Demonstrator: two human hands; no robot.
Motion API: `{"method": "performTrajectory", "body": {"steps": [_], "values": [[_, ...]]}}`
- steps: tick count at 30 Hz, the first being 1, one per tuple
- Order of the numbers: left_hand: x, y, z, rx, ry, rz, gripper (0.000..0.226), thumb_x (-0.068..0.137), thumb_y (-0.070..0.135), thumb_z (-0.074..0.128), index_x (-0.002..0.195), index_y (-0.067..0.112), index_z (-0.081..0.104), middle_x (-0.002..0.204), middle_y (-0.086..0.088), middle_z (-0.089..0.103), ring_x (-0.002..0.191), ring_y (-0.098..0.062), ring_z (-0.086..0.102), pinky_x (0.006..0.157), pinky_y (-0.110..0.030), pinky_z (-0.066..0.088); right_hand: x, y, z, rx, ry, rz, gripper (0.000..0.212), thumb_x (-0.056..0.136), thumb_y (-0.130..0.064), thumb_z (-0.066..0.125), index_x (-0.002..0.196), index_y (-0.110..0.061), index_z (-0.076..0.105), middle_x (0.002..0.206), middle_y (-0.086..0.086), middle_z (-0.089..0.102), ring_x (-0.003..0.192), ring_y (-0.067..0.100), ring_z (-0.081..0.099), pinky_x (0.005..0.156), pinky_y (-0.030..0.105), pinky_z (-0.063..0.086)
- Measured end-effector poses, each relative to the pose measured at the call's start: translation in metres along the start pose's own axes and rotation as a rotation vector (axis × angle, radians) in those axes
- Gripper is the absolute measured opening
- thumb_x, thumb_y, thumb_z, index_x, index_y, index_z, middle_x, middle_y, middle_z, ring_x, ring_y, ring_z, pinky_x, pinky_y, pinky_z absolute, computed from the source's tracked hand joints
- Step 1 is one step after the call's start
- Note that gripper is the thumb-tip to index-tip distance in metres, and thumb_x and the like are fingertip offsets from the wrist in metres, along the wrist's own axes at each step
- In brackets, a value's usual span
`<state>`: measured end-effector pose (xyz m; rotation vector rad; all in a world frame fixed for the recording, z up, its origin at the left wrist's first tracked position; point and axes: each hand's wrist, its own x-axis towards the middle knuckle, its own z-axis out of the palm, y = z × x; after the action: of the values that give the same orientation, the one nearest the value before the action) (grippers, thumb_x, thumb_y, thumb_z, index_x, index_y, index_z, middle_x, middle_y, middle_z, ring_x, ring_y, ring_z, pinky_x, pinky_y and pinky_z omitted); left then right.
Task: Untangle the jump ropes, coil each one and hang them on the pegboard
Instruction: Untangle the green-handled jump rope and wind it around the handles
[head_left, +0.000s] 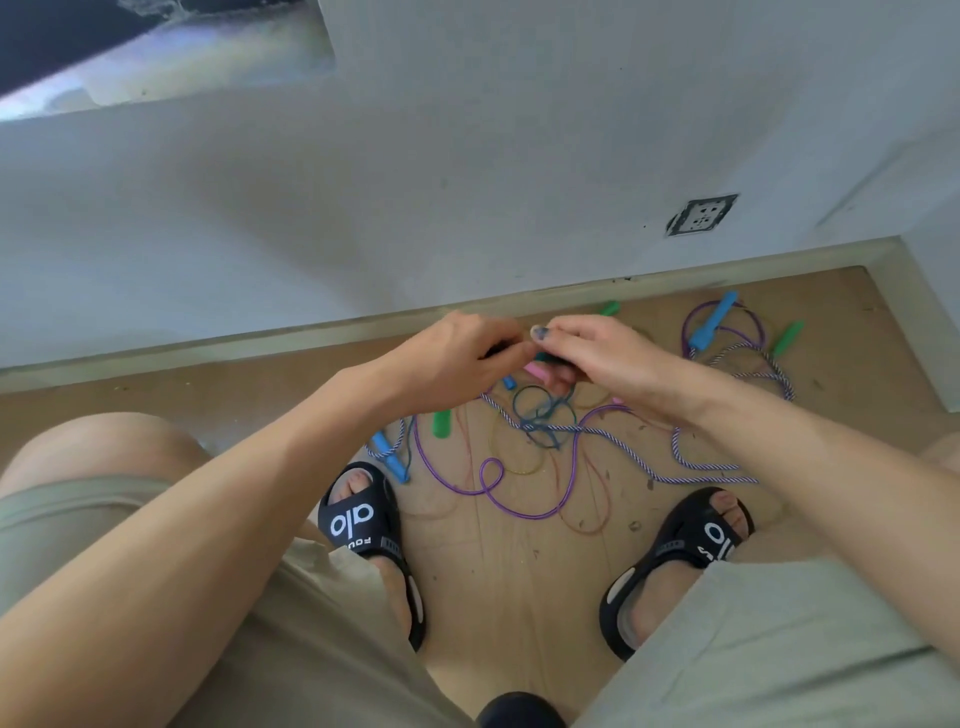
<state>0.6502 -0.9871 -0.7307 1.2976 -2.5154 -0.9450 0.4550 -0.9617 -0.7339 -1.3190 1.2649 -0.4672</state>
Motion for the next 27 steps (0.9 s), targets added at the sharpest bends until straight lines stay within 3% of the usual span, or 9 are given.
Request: {"method": "performTrajectory", "body": {"steps": [5, 8, 10, 12, 14, 17, 21, 27], "values": [[-0.002, -0.007, -0.004, 0.025, -0.015, -0.046, 0.035, 0.102, 0.034, 0.048, 0.073, 0.016, 0.05, 0.057, 0.005, 0.044, 0.053, -0.01, 0.037, 0.051, -0.023, 0.031, 0.011, 0.007, -0.037, -0.537, 0.251, -0.084, 0.041, 0.097, -0.038, 0.059, 0.064, -0.016, 0.05, 0.052, -0.007, 0.039, 0.049, 0.007, 0.035, 0.049, 0.022, 0.027], [-0.003, -0.011, -0.002, 0.049, -0.045, -0.071, 0.033, 0.102, 0.034, 0.046, 0.08, 0.013, 0.057, 0.063, -0.001, 0.053, 0.057, -0.014, 0.042, 0.057, -0.034, 0.039, 0.013, 0.017, -0.05, -0.761, 0.306, 0.052, 0.04, 0.099, -0.038, 0.053, 0.067, -0.014, 0.052, 0.059, -0.002, 0.051, 0.057, 0.019, 0.046, 0.053, 0.03, 0.032], [-0.004, -0.011, -0.002, 0.041, -0.044, -0.071, 0.031, 0.102, 0.034, 0.047, 0.079, 0.016, 0.057, 0.063, -0.001, 0.054, 0.056, -0.013, 0.041, 0.056, -0.032, 0.039, 0.013, 0.017, -0.045, -0.68, 0.232, 0.124, 0.035, 0.101, -0.039, 0.049, 0.078, -0.014, 0.06, 0.071, 0.001, 0.067, 0.063, 0.025, 0.058, 0.061, 0.033, 0.043], [-0.004, -0.008, -0.003, 0.019, -0.028, -0.059, 0.029, 0.102, 0.032, 0.049, 0.074, 0.023, 0.052, 0.061, 0.004, 0.05, 0.054, -0.009, 0.04, 0.053, -0.023, 0.034, 0.008, 0.009, -0.028, -0.314, 0.098, 0.135, 0.033, 0.104, -0.036, 0.043, 0.092, -0.015, 0.066, 0.081, 0.001, 0.074, 0.063, 0.019, 0.061, 0.068, 0.036, 0.05], [-0.002, -0.005, -0.005, 0.003, -0.018, -0.047, 0.03, 0.102, 0.031, 0.05, 0.072, 0.029, 0.048, 0.059, 0.007, 0.047, 0.054, -0.006, 0.041, 0.05, -0.019, 0.032, 0.002, -0.001, -0.013, -0.102, 0.006, 0.106, 0.037, 0.105, -0.034, 0.042, 0.099, -0.01, 0.069, 0.079, 0.002, 0.07, 0.061, 0.012, 0.052, 0.054, 0.022, 0.044], [-0.002, -0.001, -0.004, -0.006, -0.041, -0.032, 0.031, 0.102, 0.033, 0.051, 0.071, 0.032, 0.047, 0.058, 0.009, 0.046, 0.053, -0.004, 0.041, 0.05, -0.017, 0.031, -0.002, -0.004, -0.01, -0.094, -0.022, 0.006, 0.035, 0.102, -0.031, 0.053, 0.094, -0.001, 0.069, 0.069, 0.005, 0.055, 0.061, 0.012, 0.043, 0.043, 0.01, 0.031], [-0.003, -0.005, -0.007, -0.003, -0.042, -0.043, 0.032, 0.102, 0.035, 0.051, 0.069, 0.036, 0.047, 0.058, 0.009, 0.046, 0.052, -0.006, 0.042, 0.05, -0.019, 0.032, 0.004, -0.003, -0.029, -0.067, 0.024, 0.006, 0.024, 0.098, -0.024, 0.061, 0.081, -0.007, 0.065, 0.051, -0.016, 0.054, 0.049, 0.001, 0.041, 0.051, 0.012, 0.034], [-0.002, -0.008, -0.012, 0.002, -0.036, -0.069, 0.034, 0.104, 0.038, 0.044, 0.075, 0.023, 0.054, 0.064, 0.0, 0.056, 0.052, -0.007, 0.042, 0.058, -0.03, 0.041, 0.005, -0.003, -0.049, -0.173, 0.1, 0.02, 0.028, 0.091, -0.037, 0.069, 0.074, -0.016, 0.069, 0.05, -0.015, 0.047, 0.045, 0.001, 0.038, 0.049, 0.016, 0.029]]}}
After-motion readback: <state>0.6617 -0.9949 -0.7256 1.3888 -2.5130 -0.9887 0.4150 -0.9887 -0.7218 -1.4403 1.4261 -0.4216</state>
